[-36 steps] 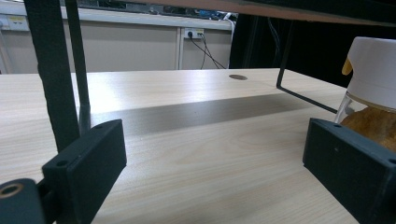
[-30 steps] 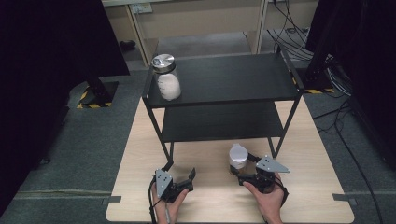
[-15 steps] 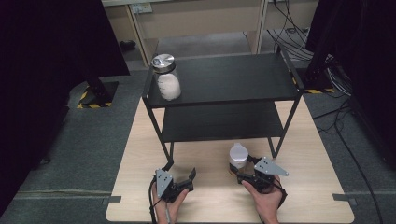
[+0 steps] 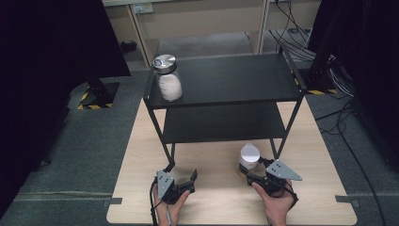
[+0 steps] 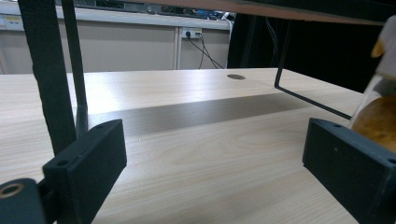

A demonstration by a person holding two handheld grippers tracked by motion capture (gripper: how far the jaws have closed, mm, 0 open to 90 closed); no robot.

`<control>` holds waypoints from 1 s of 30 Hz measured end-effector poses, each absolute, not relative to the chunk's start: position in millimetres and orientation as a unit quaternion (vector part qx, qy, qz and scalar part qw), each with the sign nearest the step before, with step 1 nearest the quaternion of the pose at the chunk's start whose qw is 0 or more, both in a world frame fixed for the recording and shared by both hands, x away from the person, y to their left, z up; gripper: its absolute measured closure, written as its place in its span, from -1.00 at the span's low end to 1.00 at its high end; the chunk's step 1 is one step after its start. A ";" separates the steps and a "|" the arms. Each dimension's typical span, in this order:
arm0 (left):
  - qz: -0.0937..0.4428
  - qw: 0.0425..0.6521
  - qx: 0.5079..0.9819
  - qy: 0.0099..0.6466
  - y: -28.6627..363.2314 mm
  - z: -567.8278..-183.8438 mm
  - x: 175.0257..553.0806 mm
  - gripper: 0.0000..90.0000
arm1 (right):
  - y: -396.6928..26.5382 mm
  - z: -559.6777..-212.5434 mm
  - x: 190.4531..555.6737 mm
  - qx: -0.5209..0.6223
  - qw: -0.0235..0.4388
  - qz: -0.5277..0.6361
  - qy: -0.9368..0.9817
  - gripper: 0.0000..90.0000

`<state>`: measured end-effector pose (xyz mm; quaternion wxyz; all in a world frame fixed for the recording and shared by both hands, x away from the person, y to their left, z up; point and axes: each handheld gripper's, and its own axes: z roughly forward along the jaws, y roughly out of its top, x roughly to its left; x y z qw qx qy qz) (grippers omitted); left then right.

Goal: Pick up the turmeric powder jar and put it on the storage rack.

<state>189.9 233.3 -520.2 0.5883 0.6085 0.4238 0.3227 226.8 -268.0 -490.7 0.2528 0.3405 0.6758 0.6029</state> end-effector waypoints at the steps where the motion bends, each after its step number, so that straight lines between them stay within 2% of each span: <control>1: 0.323 0.588 0.608 0.424 233.3 -520.1 189.9 -0.87 | -269.4 -489.5 225.2 0.339 0.254 0.605 0.674 -0.32; 30: 0.328 0.585 0.609 0.423 231.2 -520.1 189.1 -0.87 | -286.1 -424.5 211.9 0.299 0.296 0.636 0.647 -0.32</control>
